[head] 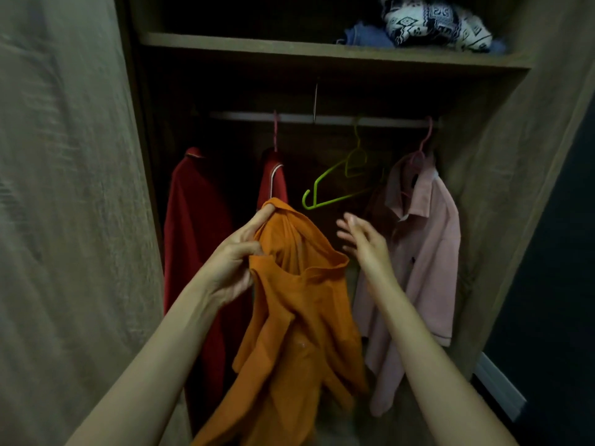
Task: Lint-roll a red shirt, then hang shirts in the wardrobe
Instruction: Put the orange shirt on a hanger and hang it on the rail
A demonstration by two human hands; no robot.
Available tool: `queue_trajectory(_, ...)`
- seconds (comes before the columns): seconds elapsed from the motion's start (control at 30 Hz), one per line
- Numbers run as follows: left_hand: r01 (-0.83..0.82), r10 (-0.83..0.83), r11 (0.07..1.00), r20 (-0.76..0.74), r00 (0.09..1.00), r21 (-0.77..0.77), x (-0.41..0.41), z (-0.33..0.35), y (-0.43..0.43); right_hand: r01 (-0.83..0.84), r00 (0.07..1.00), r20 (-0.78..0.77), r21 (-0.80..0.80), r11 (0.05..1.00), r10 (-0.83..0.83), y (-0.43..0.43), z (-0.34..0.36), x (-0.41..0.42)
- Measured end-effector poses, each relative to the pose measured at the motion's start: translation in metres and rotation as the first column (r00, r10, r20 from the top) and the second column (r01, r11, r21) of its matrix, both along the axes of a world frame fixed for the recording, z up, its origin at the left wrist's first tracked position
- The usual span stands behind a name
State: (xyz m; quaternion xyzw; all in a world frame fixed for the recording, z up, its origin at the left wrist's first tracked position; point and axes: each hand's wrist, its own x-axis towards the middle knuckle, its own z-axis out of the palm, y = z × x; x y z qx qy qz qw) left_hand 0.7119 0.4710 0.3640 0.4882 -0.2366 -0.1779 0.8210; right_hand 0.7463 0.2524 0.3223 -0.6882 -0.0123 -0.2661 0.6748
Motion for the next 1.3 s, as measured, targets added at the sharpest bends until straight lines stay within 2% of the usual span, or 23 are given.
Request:
queue_trajectory(0.07,-0.01,0.01,1.0,0.018,1.0,0.026,0.007,0.002,0.0,-0.031,0.999,0.041,0.035,0.999,0.03,0.007,0.022,0.028)
queue_trajectory(0.17,-0.015,0.01,0.996,0.059,0.998,0.088,0.022,-0.002,0.005,-0.1,0.995,0.04,0.228,0.968,0.093,0.016,0.052,0.071)
queue_trajectory(0.3,-0.03,0.021,0.993,0.076,0.997,0.113,0.025,0.002,0.006,-0.073,0.99,-0.073,0.472,0.879,0.121,0.021,0.074,0.113)
queue_trajectory(0.37,-0.03,0.021,0.992,0.075,0.997,0.125,0.027,0.001,0.008,-0.127,0.978,-0.061,0.585,0.801,0.2,0.02,0.079,0.128)
queue_trajectory(0.47,-0.025,0.016,0.991,0.073,0.997,0.131,0.037,-0.004,0.015,-0.285,0.935,0.081,0.75,0.596,0.345,0.017,0.087,0.14)
queue_trajectory(0.53,-0.019,0.009,0.991,0.079,0.997,0.13,0.039,-0.005,0.018,-0.287,0.941,0.119,0.78,0.556,0.318,0.012,0.093,0.14)
queue_trajectory(0.63,0.005,-0.016,0.992,0.086,0.996,0.125,0.044,-0.008,0.02,-0.3,0.941,0.128,0.743,0.598,0.314,0.002,0.098,0.138)
queue_trajectory(0.77,0.037,-0.059,0.986,0.134,0.989,0.164,0.049,-0.012,0.016,-0.377,0.907,0.157,0.717,0.587,0.39,-0.02,0.102,0.133)
queue_trajectory(0.87,0.007,-0.045,0.976,0.172,0.984,0.217,0.047,-0.009,0.011,-0.454,0.87,0.171,0.641,0.619,0.462,-0.032,0.102,0.112)
queue_trajectory(1.07,-0.046,-0.079,0.92,0.298,0.951,0.389,0.046,0.012,-0.007,-0.482,0.847,-0.004,0.413,0.772,0.531,-0.043,0.065,0.022)
queue_trajectory(1.3,-0.205,-0.178,0.715,0.458,0.871,0.668,0.049,0.024,-0.053,-0.417,0.823,-0.178,0.456,0.786,0.54,-0.058,0.014,-0.094)
